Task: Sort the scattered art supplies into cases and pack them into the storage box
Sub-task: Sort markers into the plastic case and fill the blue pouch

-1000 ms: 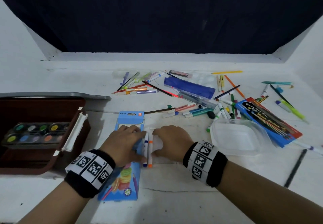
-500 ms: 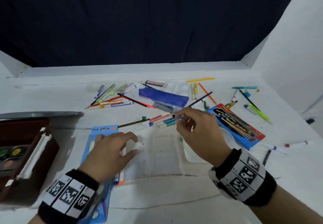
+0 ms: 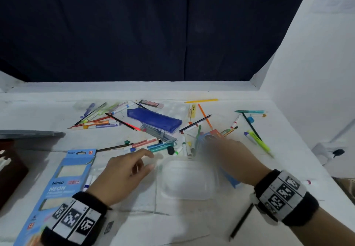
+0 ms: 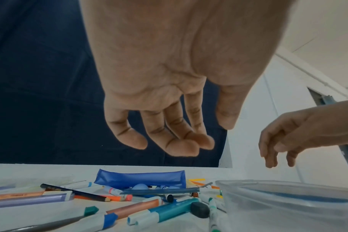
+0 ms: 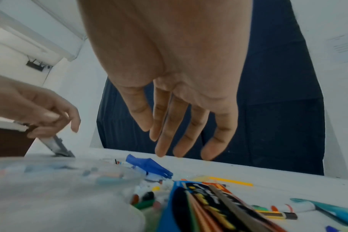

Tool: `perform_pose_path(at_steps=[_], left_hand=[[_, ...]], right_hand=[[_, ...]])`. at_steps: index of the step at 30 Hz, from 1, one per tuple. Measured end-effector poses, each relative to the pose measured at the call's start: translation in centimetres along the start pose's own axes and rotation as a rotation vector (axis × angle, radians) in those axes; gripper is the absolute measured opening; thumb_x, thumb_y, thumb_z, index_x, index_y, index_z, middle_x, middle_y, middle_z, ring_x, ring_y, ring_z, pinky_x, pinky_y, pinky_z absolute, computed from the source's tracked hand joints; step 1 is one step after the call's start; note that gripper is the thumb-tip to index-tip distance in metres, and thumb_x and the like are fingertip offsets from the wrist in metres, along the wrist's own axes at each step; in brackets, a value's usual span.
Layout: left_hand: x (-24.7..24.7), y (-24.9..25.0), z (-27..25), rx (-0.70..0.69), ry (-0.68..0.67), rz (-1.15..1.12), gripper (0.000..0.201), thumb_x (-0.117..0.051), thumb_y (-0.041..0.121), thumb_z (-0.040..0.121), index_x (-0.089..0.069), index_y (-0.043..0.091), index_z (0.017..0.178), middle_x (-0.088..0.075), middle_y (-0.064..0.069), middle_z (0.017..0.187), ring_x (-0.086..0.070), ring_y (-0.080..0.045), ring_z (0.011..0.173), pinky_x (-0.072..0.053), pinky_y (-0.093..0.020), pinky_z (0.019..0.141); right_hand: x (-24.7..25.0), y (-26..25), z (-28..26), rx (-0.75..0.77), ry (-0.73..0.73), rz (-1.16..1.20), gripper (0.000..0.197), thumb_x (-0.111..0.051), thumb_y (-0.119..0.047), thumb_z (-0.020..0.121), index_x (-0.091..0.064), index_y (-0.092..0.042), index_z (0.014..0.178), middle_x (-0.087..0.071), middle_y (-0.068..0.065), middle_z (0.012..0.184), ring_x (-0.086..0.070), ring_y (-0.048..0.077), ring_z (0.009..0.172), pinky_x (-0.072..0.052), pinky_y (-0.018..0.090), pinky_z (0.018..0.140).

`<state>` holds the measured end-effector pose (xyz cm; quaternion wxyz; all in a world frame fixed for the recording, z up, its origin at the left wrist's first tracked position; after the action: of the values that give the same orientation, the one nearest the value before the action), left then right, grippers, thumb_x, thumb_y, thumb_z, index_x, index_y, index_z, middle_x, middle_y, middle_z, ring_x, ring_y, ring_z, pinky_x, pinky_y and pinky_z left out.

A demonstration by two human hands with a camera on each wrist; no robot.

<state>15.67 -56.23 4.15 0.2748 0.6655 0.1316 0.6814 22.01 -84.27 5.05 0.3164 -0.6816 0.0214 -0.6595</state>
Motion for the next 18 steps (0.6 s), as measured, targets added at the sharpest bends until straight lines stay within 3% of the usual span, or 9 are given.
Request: perform_pose_path(at_steps=[3,5,7,9,11,14,18], left_hand=[[-1.0,0.3,1.1,0.051,-0.017,0.033,0.064,-0.025,0.088,0.076,-0.055,0.049,0.116,-0.061,0.017,0.086,-0.060,-0.003,0.080,-0.050,-0.028,0.075],[-2.0,0.6,1.6,0.080,-0.052,0.057,0.068,-0.020,0.091,0.076,-0.052,0.052,0.122,-0.062,0.021,0.096,-0.060,-0.001,0.086,-0.051,-0.027,0.079],[-2.9,0.6,2.0,0.106,-0.094,0.061,0.067,-0.022,0.086,0.079,-0.049,0.052,0.131,-0.061,0.023,0.108,-0.061,-0.001,0.093,-0.051,-0.030,0.088],[-3.4,0.7,2.5,0.134,-0.101,0.035,0.067,-0.025,0.080,0.082,-0.048,0.050,0.137,-0.061,0.022,0.115,-0.060,-0.002,0.098,-0.050,-0.029,0.092],[-3.7,0.9,3.1,0.147,-0.101,0.022,0.053,-0.037,0.066,0.090,-0.048,0.048,0.138,-0.061,0.020,0.117,-0.061,-0.003,0.097,-0.049,-0.026,0.092],[-4.1,1.5,3.9,0.117,-0.107,0.019,0.035,-0.052,0.036,0.099,-0.049,0.050,0.131,-0.062,0.020,0.113,-0.060,-0.002,0.095,-0.047,-0.019,0.087],[-3.9,1.4,5.3,0.071,-0.105,0.010,0.035,-0.056,0.028,0.099,-0.055,0.047,0.128,-0.062,0.023,0.109,-0.060,-0.002,0.095,-0.049,-0.019,0.083]], right_hand=[[-0.8,2.6,0.5,-0.014,-0.147,-0.137,0.027,-0.053,-0.027,0.096,-0.059,-0.031,0.122,-0.059,-0.007,0.123,-0.048,0.012,0.102,-0.047,0.038,0.086],[-1.8,4.4,0.6,-0.023,-0.289,-0.211,0.042,-0.056,-0.035,0.093,-0.048,-0.033,0.134,-0.047,-0.009,0.139,-0.042,0.019,0.123,-0.045,0.045,0.093],[-2.6,6.0,0.6,-0.034,-0.402,-0.235,0.064,-0.062,-0.044,0.089,-0.034,-0.034,0.146,-0.031,-0.010,0.154,-0.027,0.022,0.140,-0.041,0.053,0.103],[-2.9,6.9,0.9,-0.022,-0.434,-0.237,0.080,-0.067,-0.049,0.084,-0.026,-0.034,0.151,-0.021,-0.010,0.159,-0.015,0.022,0.147,-0.037,0.056,0.108],[-3.0,7.1,1.2,0.017,-0.406,-0.225,0.079,-0.068,-0.045,0.082,-0.028,-0.034,0.149,-0.024,-0.009,0.157,-0.018,0.021,0.145,-0.039,0.054,0.108],[-1.9,7.1,1.9,0.071,-0.238,-0.139,0.062,-0.064,-0.042,0.080,-0.041,-0.035,0.138,-0.038,-0.009,0.142,-0.036,0.019,0.131,-0.046,0.045,0.098],[1.2,7.3,3.5,0.065,0.016,0.019,0.053,-0.066,-0.038,0.078,-0.054,-0.027,0.128,-0.045,-0.008,0.126,-0.048,0.017,0.114,-0.048,0.037,0.093]])
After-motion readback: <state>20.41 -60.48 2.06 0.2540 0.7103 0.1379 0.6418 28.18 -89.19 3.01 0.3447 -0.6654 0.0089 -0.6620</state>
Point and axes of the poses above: each hand's wrist, its own z-axis towards the middle knuckle, its own x-axis out of the back of the hand, y = z × x, the point moved 6 cm from there along z, towards the middle knuckle
